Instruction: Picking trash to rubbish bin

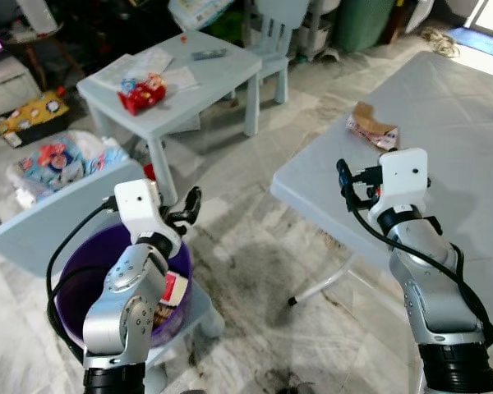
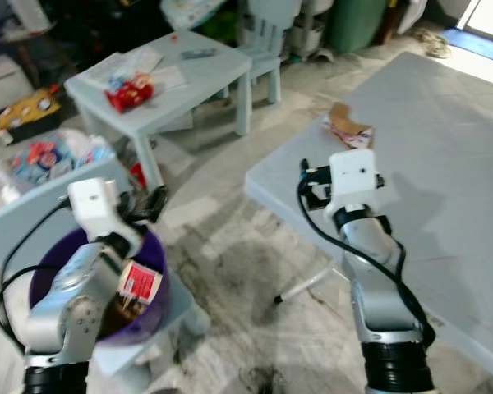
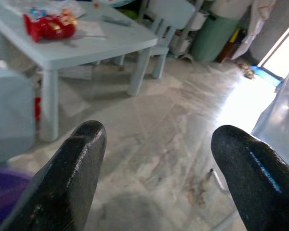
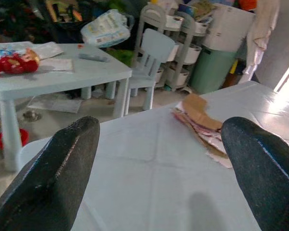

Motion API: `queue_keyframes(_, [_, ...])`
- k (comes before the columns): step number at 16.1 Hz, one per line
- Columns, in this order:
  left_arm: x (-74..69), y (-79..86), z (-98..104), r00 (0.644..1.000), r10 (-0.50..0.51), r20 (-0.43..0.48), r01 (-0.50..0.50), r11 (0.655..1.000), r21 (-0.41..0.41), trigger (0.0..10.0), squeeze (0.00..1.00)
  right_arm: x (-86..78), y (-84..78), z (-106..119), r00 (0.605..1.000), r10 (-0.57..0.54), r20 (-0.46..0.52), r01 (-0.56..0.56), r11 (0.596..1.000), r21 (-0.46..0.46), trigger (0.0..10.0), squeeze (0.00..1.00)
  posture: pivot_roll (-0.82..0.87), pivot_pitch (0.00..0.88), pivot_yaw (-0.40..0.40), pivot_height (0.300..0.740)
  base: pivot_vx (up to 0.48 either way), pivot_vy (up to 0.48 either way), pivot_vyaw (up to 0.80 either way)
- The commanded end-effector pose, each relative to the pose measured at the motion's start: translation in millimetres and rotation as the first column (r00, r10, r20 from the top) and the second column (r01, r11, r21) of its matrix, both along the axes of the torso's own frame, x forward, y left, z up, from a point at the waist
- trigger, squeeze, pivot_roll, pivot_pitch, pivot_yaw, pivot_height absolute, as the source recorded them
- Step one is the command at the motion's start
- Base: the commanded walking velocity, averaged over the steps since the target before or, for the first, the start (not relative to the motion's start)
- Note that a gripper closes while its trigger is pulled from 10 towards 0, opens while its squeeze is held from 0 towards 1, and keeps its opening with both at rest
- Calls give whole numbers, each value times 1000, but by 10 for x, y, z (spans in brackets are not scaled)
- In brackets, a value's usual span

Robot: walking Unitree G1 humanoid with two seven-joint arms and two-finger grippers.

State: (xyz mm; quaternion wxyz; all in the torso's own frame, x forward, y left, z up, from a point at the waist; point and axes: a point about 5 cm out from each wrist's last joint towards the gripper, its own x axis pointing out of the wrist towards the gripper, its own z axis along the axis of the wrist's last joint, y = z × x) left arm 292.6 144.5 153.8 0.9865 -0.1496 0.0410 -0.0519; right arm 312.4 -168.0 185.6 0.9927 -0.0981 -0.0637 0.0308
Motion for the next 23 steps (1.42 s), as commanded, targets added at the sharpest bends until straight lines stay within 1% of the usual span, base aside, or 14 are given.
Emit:
queue_keyframes(1, [-2, -109, 19, 999, -42, 6, 42, 999, -13, 10000, 0, -4, -87, 17, 1000, -25, -1, 25, 1000, -12, 10000, 0, 8, 170, -23, 740, 446, 0, 0])
queue_keyframes(3, [-2, -110, 9, 999, -35, -5, 35, 999, -24, 10000, 0, -4, -80, 20, 1000, -21, -1, 21, 1000, -11, 10000, 0, 7, 170, -23, 740, 352, 0, 0])
queue_keyframes(9, [7, -113, 20, 999, -39, 6, 39, 999, -23, 10000, 0, 2, -83, 19, 1000, -25, 0, 25, 1000, -11, 10000, 0, 8, 167, -22, 740, 0, 0, 0])
queue_keyframes(19, [19, -100, 35, 999, -37, 12, 37, 999, -23, 10000, 0, 11, -78, 25, 1000, -22, 2, 22, 1000, -9, 10000, 0, 9, 160, -22, 740, 0, -357, 0])
queue_keyframes(23, [30, -98, 42, 1000, -22, 13, 23, 999, -48, 10000, 0, 15, -79, 30, 1000, -21, 5, 21, 1000, -8, 10000, 0, 9, 157, -22, 740, 0, -60, 0])
